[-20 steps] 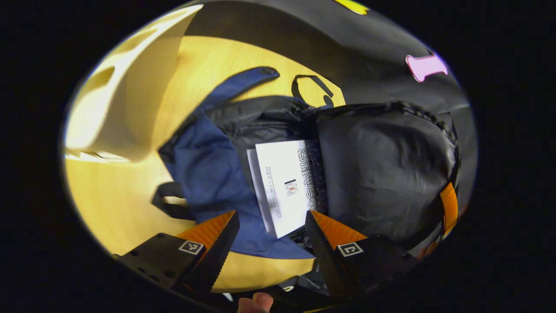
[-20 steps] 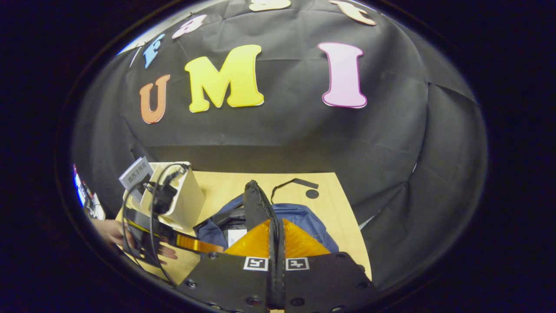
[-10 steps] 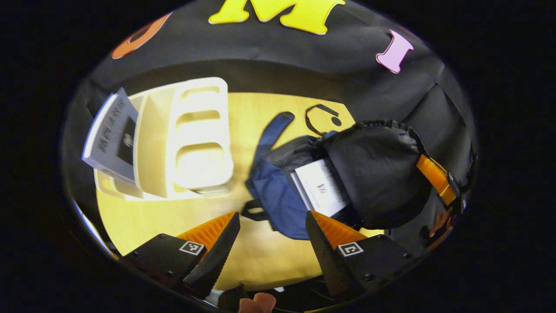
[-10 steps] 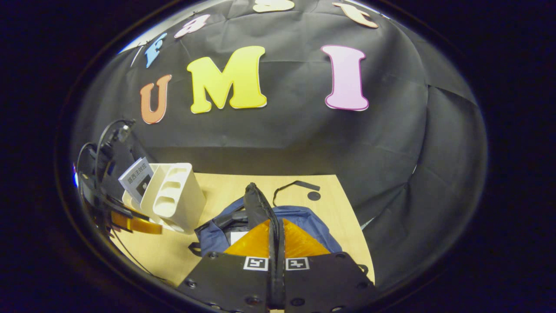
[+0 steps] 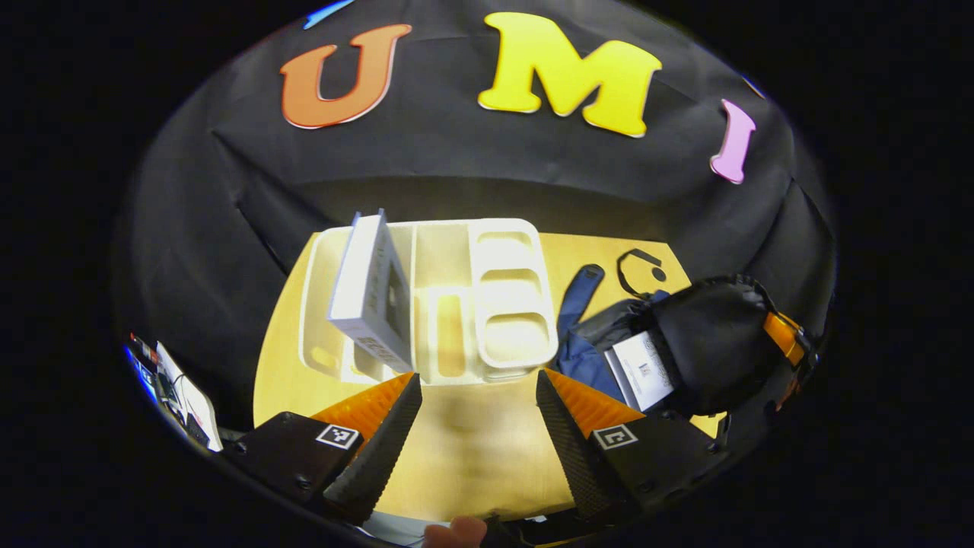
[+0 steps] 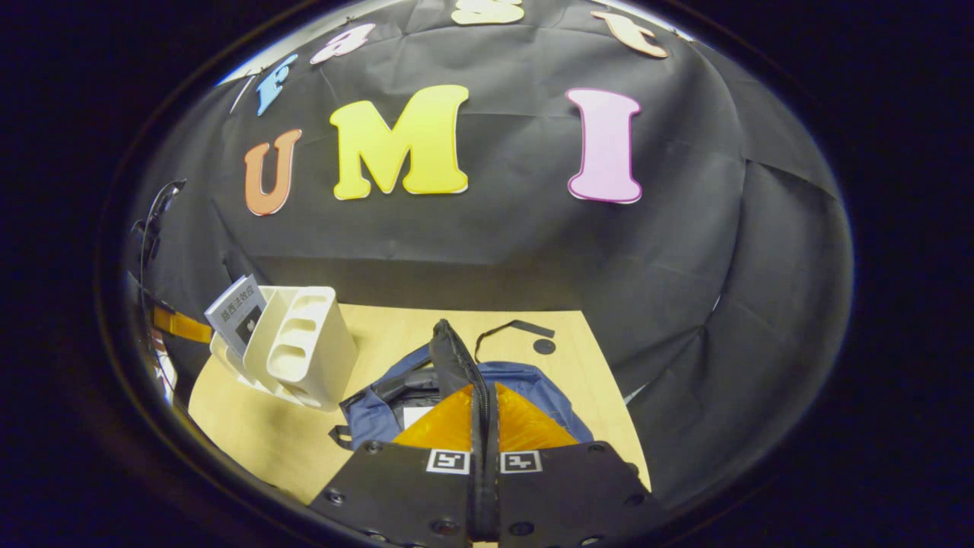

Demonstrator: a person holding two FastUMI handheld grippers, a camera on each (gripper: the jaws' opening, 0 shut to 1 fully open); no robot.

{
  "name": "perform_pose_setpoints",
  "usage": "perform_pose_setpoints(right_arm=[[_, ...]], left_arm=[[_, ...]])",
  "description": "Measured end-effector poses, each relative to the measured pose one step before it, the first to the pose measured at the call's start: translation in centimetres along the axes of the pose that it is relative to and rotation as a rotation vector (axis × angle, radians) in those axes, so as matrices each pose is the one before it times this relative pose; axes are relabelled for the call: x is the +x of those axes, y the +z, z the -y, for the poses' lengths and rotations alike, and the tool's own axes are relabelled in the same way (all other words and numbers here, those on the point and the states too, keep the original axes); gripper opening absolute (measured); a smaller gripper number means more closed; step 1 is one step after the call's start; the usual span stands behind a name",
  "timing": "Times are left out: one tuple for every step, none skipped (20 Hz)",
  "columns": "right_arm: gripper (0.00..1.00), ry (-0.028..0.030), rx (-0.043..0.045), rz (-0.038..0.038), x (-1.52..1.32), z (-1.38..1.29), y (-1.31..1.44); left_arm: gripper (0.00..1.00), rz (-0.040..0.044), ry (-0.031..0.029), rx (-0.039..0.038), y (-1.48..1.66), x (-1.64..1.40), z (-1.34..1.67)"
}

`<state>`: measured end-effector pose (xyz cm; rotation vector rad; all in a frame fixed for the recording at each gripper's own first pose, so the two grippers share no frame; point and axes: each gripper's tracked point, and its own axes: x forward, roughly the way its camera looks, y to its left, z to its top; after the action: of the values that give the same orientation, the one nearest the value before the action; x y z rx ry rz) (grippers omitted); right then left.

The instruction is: Open the schoolbag, grab two books from the bookshelf and put them into the schoolbag.

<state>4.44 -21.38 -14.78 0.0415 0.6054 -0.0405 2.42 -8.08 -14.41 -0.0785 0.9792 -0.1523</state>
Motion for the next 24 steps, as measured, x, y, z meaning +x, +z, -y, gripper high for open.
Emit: perform_pose_setpoints(right_arm=[[0.00, -0.00398, 0.00160, -0.00567, -0.147, -0.068, -0.200], [0.00, -0.00301, -0.00072, -0.00543, -0.097, -0.020, -0.149], [0.00, -0.00315, -0.00297, -0.00498, 0.009, 0.033, -0.171], [0.00, -0.00421, -0.00675, -0.00303, -0.043, -0.023, -0.085], [0.00, -0.00179, -0.00710, -0.00445, -0.037, -0.060, -0.145], [0.00, 0.00113, -0.00497, -0.00277, -0.044, -0.134, -0.071], [0.00, -0.00074, -0.00056, -0.00187, -0.076, -0.023, -0.084], [0.00, -0.00123, 0.00264, -0.00118, -0.061, -0.160, 0.046], [0.00, -0.00194, 0.00318, -0.00034, -0.056, -0.004, -0.077], [0.00, -0.00341, 0.00217, -0.00026, -0.024, -0.041, 0.032], [0.00, -0.00441, 0.00084, 0.00057, -0.055, -0.007, 0.036], [0.00, -0.00387, 0.00057, -0.00161, -0.100, 0.014, -0.009], [0.00, -0.00336, 0.00228, -0.00187, 0.007, 0.136, -0.074], [0.00, -0.00199, 0.00459, -0.00515, -0.069, -0.045, -0.072], [0.00, -0.00098, 0.00728, -0.00490, -0.007, -0.007, -0.116], [0.00, -0.00155, 0.00633, -0.00384, -0.040, 0.019, -0.137], [0.00, -0.00325, 0.00275, -0.00373, 0.060, 0.059, -0.149], [0.00, -0.00334, 0.00063, -0.00220, 0.032, 0.006, -0.098], [0.00, -0.00273, 0.00207, -0.00154, 0.071, -0.102, 0.014], [0.00, -0.00356, 0.00255, -0.00175, 0.048, -0.037, 0.044], [0.00, -0.00361, 0.00338, -0.00223, 0.076, 0.128, -0.075], [0.02, -0.00221, 0.00364, -0.00261, 0.107, 0.004, -0.023], [0.00, -0.00270, 0.00205, -0.00330, 0.065, -0.006, -0.080], [0.00, -0.00154, 0.00232, -0.00320, 0.048, 0.022, -0.014]], left_arm=[[0.95, 0.01592, 0.00945, -0.01357, 1.000, -0.448, -1.228], [0.95, 0.01335, 0.00536, -0.01506, 1.142, -0.526, -1.320], [0.95, 0.00718, 0.00626, -0.01376, 1.025, -0.326, -1.284], [0.95, 0.00487, 0.00964, -0.00673, 0.846, -0.061, -1.196], [0.95, 0.00767, 0.02017, 0.00221, 0.917, 0.061, -1.425], [0.95, 0.00933, 0.01522, 0.01161, 0.804, 0.381, -1.200], [0.95, 0.00315, -0.00224, 0.00808, 0.667, 0.516, -0.732], [0.96, -0.01776, -0.01141, -0.00606, 0.183, 0.576, -0.415], [0.96, -0.02484, -0.01590, -0.01979, -0.056, 0.592, 0.096], [0.96, -0.02615, -0.01981, -0.01769, -0.014, 0.615, 0.100], [0.96, -0.02313, -0.01443, -0.01027, -0.160, 0.863, -0.143], [0.96, -0.02391, -0.00744, 0.00048, 0.183, 0.936, -0.247], [0.97, -0.01799, -0.00914, 0.00228, 0.282, 0.817, -0.364], [0.97, -0.02578, 0.00527, -0.00042, 0.136, 0.840, -0.394], [0.96, -0.02098, -0.00140, 0.00099, 0.201, 0.734, -0.233], [0.96, -0.01754, -0.00630, -0.00033, 0.483, 0.697, -0.088], [0.97, -0.02147, -0.00491, -0.00071, 0.173, 0.567, -0.089], [0.96, -0.02151, -0.00028, 0.00564, 0.110, 0.663, -0.089], [1.00, -0.02199, 0.00106, 0.01241, -0.046, 0.725, -0.024], [0.96, -0.02150, 0.00018, 0.01295, 0.020, 0.589, 0.045], [0.96, -0.02859, -0.00629, 0.00674, -0.145, 0.597, 0.130], [0.97, -0.03626, -0.01116, 0.00291, -0.253, 0.647, 0.125], [0.96, -0.03511, -0.00791, -0.00141, -0.516, 0.486, -0.003], [0.96, -0.03480, -0.00369, 0.00004, -0.384, 0.568, -0.107]])
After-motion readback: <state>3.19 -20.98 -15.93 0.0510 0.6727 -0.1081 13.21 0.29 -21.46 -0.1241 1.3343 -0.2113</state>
